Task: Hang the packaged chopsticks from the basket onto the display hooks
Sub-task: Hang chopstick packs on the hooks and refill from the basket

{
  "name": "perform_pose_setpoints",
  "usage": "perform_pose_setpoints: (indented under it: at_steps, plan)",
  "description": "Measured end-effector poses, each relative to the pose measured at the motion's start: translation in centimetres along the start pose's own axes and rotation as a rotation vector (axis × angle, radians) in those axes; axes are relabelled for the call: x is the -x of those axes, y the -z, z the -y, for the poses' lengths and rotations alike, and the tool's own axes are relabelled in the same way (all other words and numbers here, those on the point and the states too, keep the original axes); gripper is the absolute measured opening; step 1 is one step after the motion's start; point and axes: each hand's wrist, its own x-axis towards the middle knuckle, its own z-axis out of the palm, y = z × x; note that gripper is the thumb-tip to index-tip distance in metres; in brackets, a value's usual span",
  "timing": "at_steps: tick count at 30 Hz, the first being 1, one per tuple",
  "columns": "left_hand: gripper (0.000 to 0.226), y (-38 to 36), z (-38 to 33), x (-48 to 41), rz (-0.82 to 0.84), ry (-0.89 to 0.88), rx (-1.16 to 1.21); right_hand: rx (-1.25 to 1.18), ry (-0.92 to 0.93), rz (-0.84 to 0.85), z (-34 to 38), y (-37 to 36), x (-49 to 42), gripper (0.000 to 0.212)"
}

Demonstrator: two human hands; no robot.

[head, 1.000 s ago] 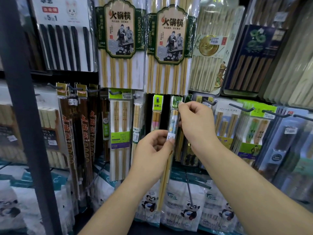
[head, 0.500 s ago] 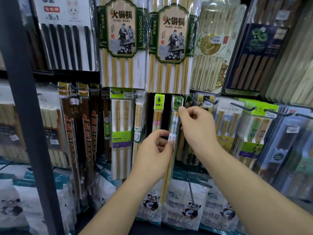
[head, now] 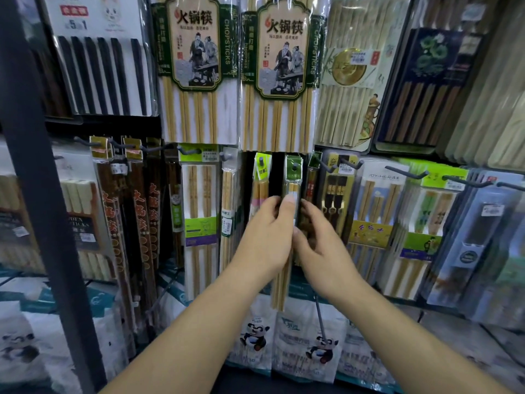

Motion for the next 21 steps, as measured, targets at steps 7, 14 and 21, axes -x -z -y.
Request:
perform_pose_setpoints:
  at_steps: [7,14,21]
  plan:
    - [0.064,-1.7,-0.3,-1.7,0.066,0.156,0.272,-0.139,0.029,0.148,-1.1,-1.4,-0.8,0.070]
    - [0.060,-2.5,0.2,-3.7,0.032,0.180,0.271,-0.174,0.072,0.159,-2.5,-1.9,-2.9,0.064]
    - [0.063,-2.5,0.2,-4.3,0.054,0.200,0.273,-0.153,0.057,0.157,-3.2,-2.0,-3.9,0.075]
